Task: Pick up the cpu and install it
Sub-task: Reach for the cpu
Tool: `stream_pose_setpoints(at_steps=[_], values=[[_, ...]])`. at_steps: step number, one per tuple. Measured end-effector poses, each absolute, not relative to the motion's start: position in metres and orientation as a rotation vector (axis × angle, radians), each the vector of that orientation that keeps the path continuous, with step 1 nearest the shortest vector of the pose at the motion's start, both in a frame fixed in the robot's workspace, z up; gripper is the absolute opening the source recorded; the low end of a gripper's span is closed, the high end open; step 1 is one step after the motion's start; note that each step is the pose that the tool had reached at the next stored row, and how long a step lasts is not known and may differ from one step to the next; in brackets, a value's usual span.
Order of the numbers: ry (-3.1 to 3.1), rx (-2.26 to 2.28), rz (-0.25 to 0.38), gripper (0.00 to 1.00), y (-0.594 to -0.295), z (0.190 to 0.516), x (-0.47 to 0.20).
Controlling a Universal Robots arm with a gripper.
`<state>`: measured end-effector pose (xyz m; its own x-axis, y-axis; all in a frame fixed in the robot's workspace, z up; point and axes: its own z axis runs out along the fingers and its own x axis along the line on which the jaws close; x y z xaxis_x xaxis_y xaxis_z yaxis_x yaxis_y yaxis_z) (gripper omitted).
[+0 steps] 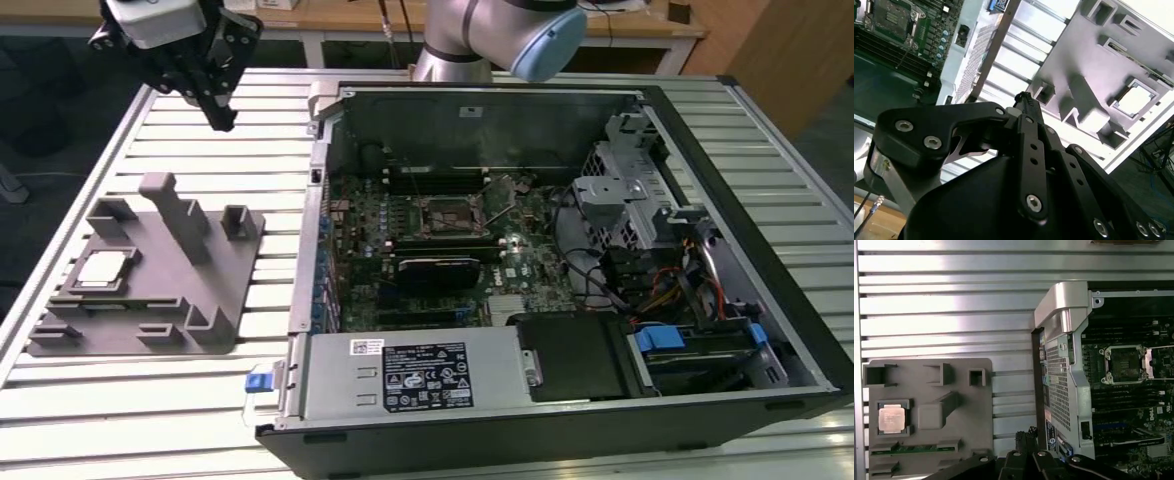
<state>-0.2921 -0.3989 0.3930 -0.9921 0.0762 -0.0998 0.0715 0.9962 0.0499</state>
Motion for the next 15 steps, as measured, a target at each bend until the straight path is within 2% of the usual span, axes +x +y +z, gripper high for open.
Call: stream_pose_setpoints(at_steps=[15], values=[[3.035,0.113,0.071,0.11,-0.399,0.380,-0.323]])
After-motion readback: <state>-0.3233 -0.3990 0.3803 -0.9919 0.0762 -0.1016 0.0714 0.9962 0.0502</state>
